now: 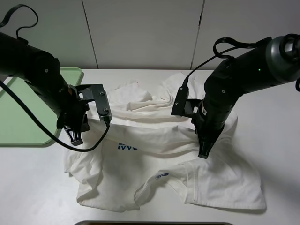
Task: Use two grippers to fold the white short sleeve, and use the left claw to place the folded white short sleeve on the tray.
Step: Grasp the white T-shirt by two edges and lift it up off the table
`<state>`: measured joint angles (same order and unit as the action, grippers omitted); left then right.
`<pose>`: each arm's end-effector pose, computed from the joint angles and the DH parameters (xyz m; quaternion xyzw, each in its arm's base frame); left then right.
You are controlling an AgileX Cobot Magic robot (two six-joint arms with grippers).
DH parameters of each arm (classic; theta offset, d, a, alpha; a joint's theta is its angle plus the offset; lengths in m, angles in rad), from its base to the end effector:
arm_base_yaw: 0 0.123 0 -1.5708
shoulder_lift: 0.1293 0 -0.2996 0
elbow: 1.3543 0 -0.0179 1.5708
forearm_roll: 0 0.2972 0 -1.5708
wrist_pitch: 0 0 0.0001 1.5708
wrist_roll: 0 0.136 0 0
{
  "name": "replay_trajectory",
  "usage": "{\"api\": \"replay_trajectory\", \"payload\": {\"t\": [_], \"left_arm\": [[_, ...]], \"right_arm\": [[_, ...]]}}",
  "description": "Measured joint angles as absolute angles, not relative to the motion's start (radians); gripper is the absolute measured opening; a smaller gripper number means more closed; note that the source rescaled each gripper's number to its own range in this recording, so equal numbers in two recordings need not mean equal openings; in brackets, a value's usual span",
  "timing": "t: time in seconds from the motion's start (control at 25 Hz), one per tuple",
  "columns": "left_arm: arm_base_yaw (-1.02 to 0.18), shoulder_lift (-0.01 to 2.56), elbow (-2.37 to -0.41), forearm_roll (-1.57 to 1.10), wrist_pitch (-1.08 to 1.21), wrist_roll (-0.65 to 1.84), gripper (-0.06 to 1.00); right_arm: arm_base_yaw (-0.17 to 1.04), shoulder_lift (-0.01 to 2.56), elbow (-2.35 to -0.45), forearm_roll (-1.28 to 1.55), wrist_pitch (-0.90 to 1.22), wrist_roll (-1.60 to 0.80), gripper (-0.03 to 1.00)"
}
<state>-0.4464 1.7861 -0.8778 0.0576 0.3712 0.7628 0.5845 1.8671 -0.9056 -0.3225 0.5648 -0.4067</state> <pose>0.3323 -0.1559 0.0733 0.5781 0.7938 0.0447 0.1833 0.3036 0.1732 0.0469 -0.5824 0.8047 -0.0885 0.0731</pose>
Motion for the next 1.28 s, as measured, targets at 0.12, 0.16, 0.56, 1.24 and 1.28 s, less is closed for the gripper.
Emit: {"api": "replay_trajectory", "payload": {"t": [0.12,0.16,0.56,1.24,1.28], "left_arm": [[-0.446,1.780,-0.878,0.058,0.378,0.754,0.01],[-0.446,1.760,-0.878,0.058,0.391,0.745,0.00],[-0.446,1.552,-0.878,0.057,0.410,0.733,0.00],[-0.462,0.765,-0.889,-0.036,0.440,0.730,0.00],[-0.462,0.750,-0.901,-0.050,0.448,0.730,0.00]], "right_arm": [[0.585,1.867,-0.912,-0.323,0.582,-0.405,0.00],[0.585,1.864,-0.914,-0.324,0.586,-0.402,0.00],[0.585,1.620,-0.920,-0.415,0.652,-0.297,0.00],[0.599,0.828,-1.034,-0.515,0.789,-0.289,0.00],[0.601,0.808,-1.062,-0.501,0.798,-0.307,0.00]]}}
